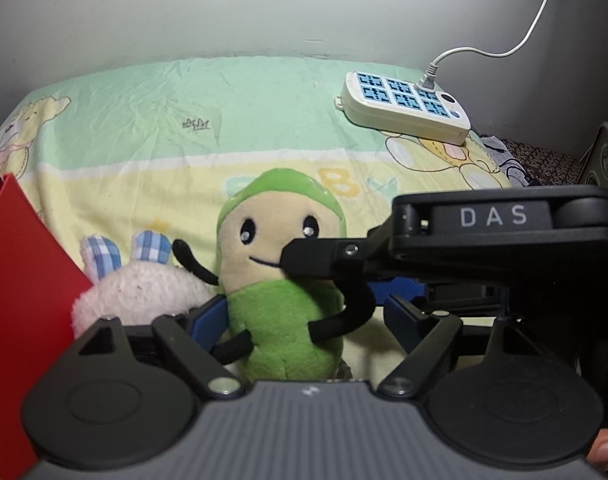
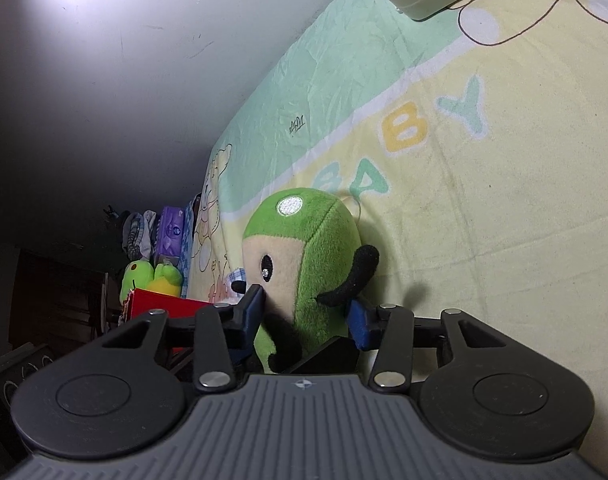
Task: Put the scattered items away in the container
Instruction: 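Close the right gripper on the green doll and lift it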
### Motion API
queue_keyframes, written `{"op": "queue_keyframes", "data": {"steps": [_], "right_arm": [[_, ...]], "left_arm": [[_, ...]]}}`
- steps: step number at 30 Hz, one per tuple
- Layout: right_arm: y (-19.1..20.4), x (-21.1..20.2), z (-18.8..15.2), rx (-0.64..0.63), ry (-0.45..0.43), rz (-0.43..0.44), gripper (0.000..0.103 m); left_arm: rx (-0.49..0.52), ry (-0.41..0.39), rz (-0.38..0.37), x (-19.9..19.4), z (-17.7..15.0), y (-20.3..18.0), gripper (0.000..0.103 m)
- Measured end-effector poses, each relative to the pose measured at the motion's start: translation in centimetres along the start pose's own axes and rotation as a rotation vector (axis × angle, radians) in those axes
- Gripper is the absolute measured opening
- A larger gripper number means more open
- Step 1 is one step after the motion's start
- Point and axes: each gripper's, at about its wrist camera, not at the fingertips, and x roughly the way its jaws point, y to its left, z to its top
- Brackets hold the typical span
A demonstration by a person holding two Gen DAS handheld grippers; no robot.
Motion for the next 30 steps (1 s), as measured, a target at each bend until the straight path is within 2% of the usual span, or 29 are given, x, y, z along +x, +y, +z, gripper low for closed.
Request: {"op": "queue_keyframes", "data": {"steps": [3,15,23,30], "right_arm": [[-0.2,-1.3,-0.4,0.000,-0.007,-0.007,0.045],[-1.0,-7.6,-4.9,0.045,-0.026,-0.058,0.045],[-0.2,-9.7,-7.8,0.038,-0.026,-0.072,0.045],[1.2,-10.3,-9.9,0.008,0.003,-0.042,0.045]], "left_arm": [[0.021,0.008,-0.010,-0.3,-0.4,-0.7,0.075],[0.086,0.059,-0.132,-3.2,-4.2,-4.6,0.075],[0.127,0.071,-0.150,-5.9,-6.9,-6.2,0.075],[0.132,0.063,-0.154,-9.1,-9.1,-5.9,0.075]]}}
